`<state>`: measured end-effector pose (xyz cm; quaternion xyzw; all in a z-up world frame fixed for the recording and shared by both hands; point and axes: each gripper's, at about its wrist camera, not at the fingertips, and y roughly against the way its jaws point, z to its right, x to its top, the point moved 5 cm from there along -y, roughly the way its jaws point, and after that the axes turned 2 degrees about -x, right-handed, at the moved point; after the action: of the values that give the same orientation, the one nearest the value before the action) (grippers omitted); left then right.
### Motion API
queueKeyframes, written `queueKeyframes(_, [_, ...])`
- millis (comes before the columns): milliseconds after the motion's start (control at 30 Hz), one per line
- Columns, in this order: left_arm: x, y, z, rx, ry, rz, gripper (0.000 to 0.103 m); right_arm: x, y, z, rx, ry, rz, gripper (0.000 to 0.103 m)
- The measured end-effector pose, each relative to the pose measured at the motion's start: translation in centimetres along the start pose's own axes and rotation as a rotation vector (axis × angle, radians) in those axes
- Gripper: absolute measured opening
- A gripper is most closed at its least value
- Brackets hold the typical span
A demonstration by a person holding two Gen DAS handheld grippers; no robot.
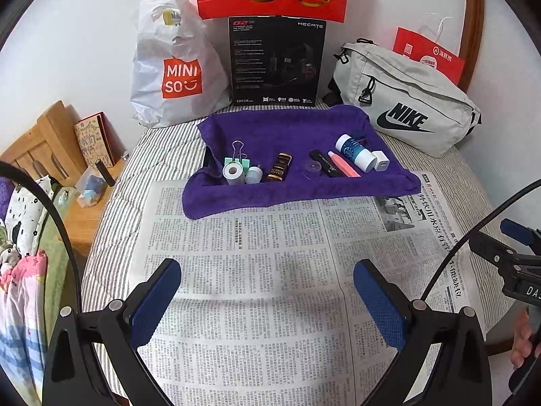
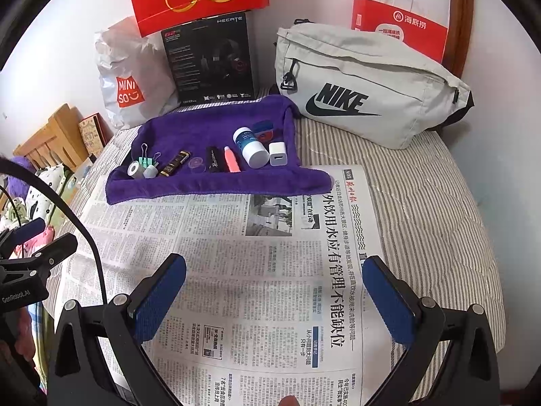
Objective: Organize rigid objects
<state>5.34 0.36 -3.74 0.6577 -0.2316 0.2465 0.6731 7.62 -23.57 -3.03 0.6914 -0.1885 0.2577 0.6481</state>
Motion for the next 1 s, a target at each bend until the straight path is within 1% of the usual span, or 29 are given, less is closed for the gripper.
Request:
queueKeyframes(867, [-0.04,-0.23,-0.66,0.024,-0.004,-0.018,0.103,0.53,0.53,-0.82,-0.001,0.017,0.01,0.102])
queueKeyframes(1000, [-0.06,-0.22,-0.64,0.018,-0.006,-0.016,0.103,0.53,0.52,-0.89,0.001,0.018,0.007,0.102])
